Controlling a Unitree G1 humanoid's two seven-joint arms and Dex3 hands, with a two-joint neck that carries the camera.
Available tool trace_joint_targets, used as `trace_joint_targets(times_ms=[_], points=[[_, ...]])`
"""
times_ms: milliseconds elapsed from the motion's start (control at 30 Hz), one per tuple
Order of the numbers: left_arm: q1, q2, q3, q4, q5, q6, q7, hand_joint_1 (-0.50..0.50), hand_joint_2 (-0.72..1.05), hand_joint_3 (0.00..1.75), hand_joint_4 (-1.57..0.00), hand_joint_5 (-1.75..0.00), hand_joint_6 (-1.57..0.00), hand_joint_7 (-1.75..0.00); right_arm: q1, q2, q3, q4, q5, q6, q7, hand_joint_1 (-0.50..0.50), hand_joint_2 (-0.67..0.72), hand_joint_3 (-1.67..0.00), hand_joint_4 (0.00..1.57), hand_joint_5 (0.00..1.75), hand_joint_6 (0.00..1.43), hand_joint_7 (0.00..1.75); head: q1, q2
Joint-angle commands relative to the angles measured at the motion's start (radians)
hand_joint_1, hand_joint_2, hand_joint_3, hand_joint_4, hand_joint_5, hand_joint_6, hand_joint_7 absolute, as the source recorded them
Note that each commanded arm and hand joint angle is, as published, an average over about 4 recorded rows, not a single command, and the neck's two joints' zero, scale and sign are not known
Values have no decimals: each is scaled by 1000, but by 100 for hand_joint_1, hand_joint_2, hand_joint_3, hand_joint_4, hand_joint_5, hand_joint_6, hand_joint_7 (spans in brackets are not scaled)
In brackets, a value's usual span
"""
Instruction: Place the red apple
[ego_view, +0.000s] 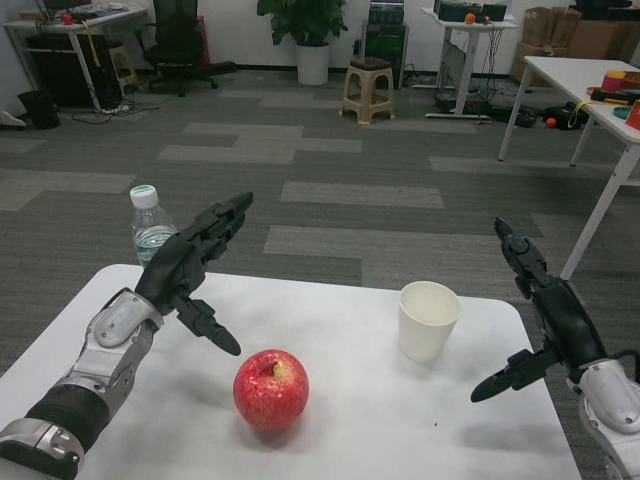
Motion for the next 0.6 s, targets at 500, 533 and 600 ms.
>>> trace_joint_targets(times_ms=[500, 533, 600], points=[[-126, -119, 128, 140, -58, 67, 48, -50, -33, 7, 0, 0, 0, 0, -21, 16, -29, 3, 9, -7, -6, -50, 4, 0, 0, 0, 0, 0, -18, 204], [-138, -133, 158, 156, -38, 67, 50, -50, -35, 7, 0, 0, 0, 0, -21, 17, -31, 4, 10, -7, -6, -50, 4, 0, 0, 0, 0, 0, -19, 216], [-157, -156, 206, 178, -2, 68, 62, -50, -41, 7, 0, 0, 0, 0, -21, 20, -35, 5, 11, -7, -6, -50, 3, 0, 0, 0, 0, 0, -17, 237]])
